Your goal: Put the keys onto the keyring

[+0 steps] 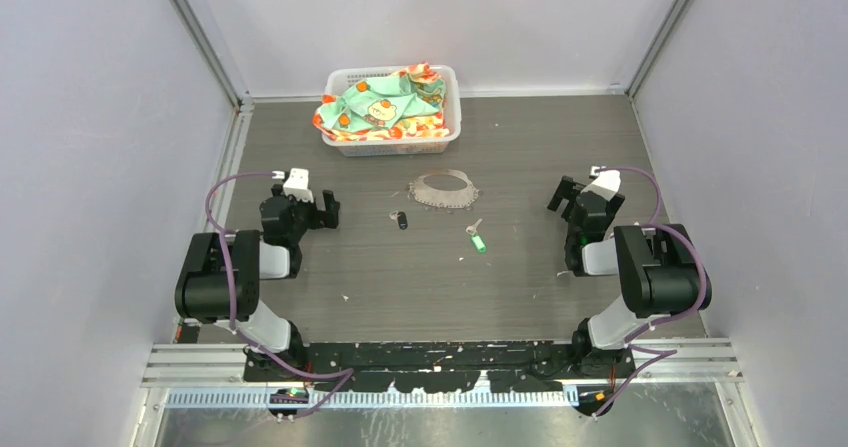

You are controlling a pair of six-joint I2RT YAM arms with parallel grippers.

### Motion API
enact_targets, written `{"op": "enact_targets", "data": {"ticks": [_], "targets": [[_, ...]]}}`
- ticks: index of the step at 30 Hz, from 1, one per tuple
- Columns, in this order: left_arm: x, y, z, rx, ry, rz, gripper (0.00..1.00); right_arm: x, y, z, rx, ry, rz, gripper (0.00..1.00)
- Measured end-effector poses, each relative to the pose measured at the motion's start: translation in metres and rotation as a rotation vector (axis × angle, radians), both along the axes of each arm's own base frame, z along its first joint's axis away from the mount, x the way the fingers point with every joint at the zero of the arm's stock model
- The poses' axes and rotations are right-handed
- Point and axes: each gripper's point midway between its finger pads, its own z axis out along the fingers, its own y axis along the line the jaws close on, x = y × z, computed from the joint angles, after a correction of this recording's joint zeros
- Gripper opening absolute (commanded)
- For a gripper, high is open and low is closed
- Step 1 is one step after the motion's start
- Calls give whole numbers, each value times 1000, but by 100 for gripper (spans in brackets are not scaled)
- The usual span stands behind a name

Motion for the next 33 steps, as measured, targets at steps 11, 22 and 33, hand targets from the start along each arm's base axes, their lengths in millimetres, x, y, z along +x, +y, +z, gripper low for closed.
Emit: {"op": "enact_targets", "data": {"ticks": [11,22,33], "targets": [[-2,1,0,-2,11,2,100,50,-10,87,190,64,-171,100],[31,-2,124,61,96,-78,100,44,116,66,199,293,256,94],[-42,-34,92,-11,398,-288,100,28,228,24,151,417,831,93]]}}
